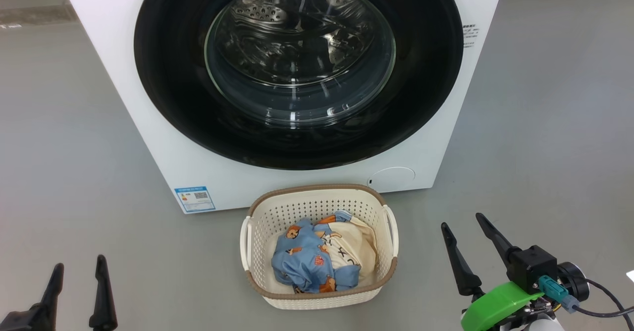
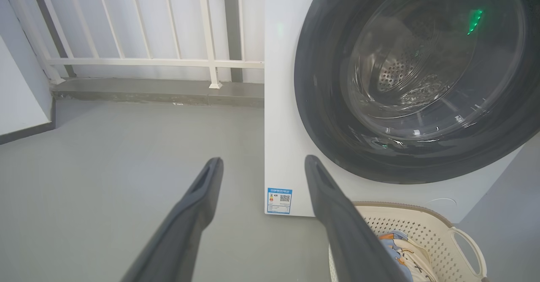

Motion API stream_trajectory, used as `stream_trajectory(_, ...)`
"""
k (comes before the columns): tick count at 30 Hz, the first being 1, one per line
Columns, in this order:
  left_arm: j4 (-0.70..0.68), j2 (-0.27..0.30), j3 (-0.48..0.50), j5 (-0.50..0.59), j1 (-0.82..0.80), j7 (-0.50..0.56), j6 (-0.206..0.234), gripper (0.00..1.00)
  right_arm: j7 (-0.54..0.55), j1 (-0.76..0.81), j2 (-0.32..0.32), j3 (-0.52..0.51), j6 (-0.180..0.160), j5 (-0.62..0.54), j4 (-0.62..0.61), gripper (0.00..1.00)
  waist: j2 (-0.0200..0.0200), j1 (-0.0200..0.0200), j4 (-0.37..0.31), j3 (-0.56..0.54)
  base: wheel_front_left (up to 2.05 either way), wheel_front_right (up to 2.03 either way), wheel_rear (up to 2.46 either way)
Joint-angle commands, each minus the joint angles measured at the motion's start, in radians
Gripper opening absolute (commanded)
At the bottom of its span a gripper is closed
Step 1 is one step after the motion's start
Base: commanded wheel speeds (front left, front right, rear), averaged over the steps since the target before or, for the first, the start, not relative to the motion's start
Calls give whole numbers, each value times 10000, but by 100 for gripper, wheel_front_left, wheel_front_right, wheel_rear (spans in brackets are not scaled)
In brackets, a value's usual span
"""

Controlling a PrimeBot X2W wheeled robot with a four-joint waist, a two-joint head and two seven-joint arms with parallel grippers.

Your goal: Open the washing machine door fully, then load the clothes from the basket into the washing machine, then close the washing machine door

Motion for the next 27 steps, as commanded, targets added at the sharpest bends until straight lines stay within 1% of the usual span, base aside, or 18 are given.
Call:
stream_trajectory(1,-264,221,394,54,-132,-136,-16,100,-122,-470,27,218,-11,-66,-218,100,-1,-1,-5,-12,0,0,0)
stream_trajectory(19,1,237,362,-41,-81,-136,-16,100,-122,-366,47,28,-11,-77,-270,100,-1,-1,-82,-127,0,0,0)
stream_trajectory(27,63,372,-54,-226,-37,-136,-16,100,-122,-376,53,33,-11,-93,-280,100,-1,-1,-78,-121,0,0,0)
